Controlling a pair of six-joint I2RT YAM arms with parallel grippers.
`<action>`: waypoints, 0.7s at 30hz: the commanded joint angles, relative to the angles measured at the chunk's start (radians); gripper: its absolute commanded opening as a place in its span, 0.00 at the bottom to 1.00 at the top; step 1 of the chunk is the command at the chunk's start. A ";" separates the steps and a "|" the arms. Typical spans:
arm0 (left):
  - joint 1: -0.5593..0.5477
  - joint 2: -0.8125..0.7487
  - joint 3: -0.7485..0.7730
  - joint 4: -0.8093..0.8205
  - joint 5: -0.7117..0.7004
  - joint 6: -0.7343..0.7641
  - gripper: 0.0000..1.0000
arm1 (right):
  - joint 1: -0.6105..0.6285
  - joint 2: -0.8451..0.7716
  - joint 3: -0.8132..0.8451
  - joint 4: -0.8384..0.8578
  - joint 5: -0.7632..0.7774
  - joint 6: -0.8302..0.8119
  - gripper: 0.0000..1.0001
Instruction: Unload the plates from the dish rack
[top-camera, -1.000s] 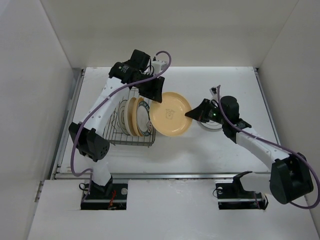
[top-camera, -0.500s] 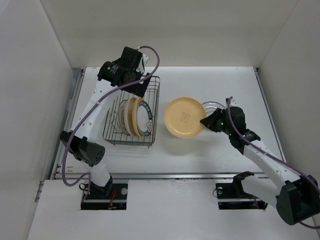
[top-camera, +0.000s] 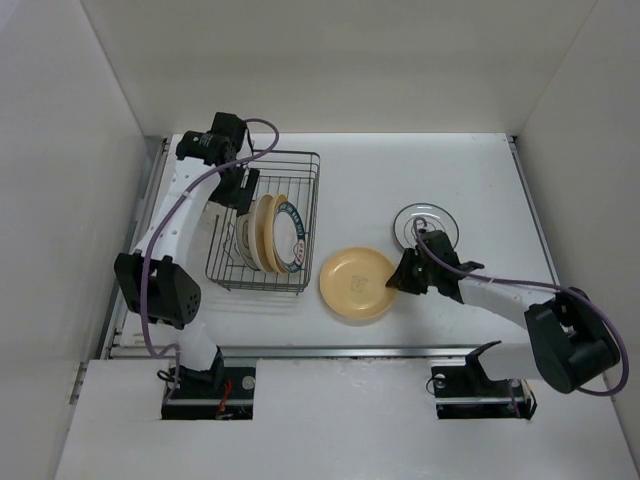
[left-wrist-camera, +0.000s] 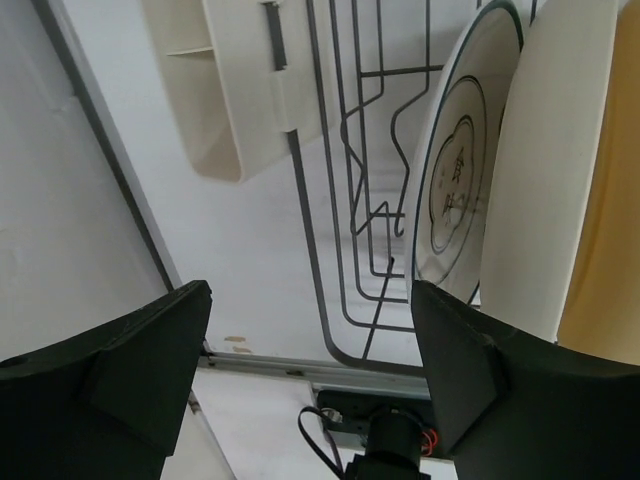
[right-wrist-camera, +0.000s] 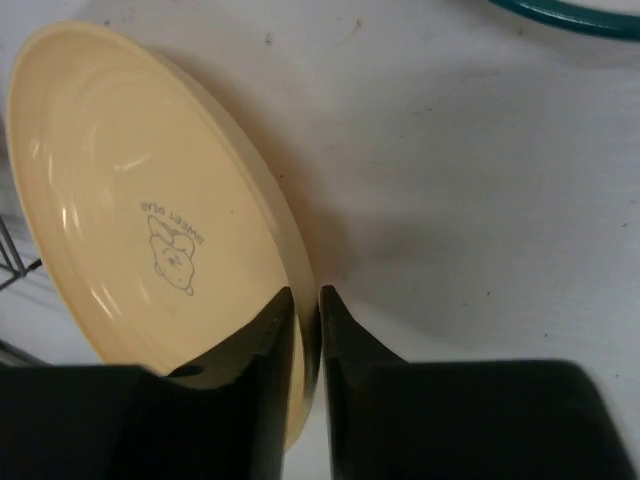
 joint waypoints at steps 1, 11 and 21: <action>0.005 0.019 -0.016 -0.031 0.084 0.001 0.77 | 0.015 0.040 0.041 0.069 -0.004 0.007 0.35; 0.005 0.070 -0.049 -0.022 0.132 0.001 0.56 | 0.044 0.045 0.062 0.027 0.038 -0.004 0.55; 0.005 0.145 -0.001 -0.057 0.211 0.000 0.00 | 0.044 -0.038 0.111 -0.061 0.101 -0.013 0.66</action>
